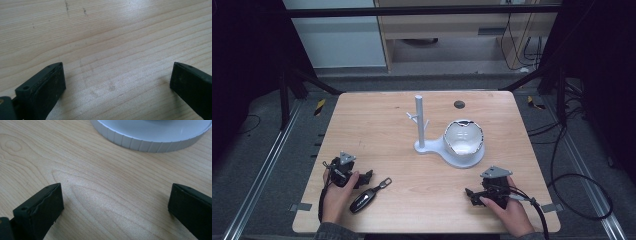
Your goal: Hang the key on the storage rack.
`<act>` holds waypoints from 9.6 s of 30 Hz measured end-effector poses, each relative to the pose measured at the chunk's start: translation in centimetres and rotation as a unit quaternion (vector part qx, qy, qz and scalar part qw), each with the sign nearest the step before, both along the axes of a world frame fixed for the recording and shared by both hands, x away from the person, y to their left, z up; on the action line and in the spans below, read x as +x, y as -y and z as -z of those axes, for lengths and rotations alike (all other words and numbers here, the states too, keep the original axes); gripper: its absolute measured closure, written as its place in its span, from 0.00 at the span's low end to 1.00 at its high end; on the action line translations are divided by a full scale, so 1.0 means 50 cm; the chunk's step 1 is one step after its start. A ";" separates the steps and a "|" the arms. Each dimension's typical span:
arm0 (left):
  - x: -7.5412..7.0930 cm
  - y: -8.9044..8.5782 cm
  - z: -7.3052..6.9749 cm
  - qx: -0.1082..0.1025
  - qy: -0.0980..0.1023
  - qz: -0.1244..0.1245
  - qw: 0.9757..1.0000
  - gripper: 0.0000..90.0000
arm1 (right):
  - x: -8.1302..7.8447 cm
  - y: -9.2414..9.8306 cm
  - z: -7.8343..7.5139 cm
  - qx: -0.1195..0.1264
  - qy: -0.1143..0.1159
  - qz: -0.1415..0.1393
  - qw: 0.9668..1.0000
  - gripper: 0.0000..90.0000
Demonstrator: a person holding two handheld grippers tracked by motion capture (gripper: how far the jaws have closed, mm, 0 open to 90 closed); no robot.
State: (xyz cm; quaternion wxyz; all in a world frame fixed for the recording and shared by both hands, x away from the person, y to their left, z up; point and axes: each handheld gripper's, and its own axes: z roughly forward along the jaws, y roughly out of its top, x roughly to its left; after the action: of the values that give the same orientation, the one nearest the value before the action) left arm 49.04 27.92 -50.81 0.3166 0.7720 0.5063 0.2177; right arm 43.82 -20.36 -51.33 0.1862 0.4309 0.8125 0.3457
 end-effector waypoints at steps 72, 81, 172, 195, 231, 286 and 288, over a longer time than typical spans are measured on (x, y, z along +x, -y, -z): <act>-0.028 0.196 -0.155 0.167 -0.188 0.196 0.948 0.23 | -0.001 0.001 0.000 0.000 0.000 -0.005 1.000 0.00; -0.024 0.200 -0.137 0.192 -0.224 0.203 0.934 0.39 | -0.001 0.001 0.000 0.000 -0.001 -0.005 1.000 0.01; -0.077 0.137 -0.181 0.161 -0.185 0.221 0.944 0.89 | -0.002 0.001 0.000 0.001 -0.001 -0.006 1.000 0.01; -0.102 0.111 -0.276 0.065 -0.034 0.182 0.981 0.89 | -0.002 0.001 0.000 0.000 -0.001 -0.006 1.000 0.00; -0.088 0.224 -0.353 0.043 0.030 0.218 0.974 0.89 | -0.002 0.001 0.000 0.000 -0.001 -0.006 1.000 0.01; -0.015 0.266 -0.404 0.035 0.062 0.180 0.981 0.89 | -0.002 0.001 0.000 0.001 -0.002 -0.005 1.000 0.00; -0.009 0.266 -0.404 0.036 0.060 0.179 0.981 0.89 | -0.002 0.001 0.000 0.000 -0.002 -0.005 1.000 0.00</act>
State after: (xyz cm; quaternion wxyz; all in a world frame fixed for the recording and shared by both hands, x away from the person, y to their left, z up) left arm 48.58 14.62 -30.61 0.3525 0.8464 0.3323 0.2213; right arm 43.72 -20.41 -51.33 0.1829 0.4276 0.8148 0.3462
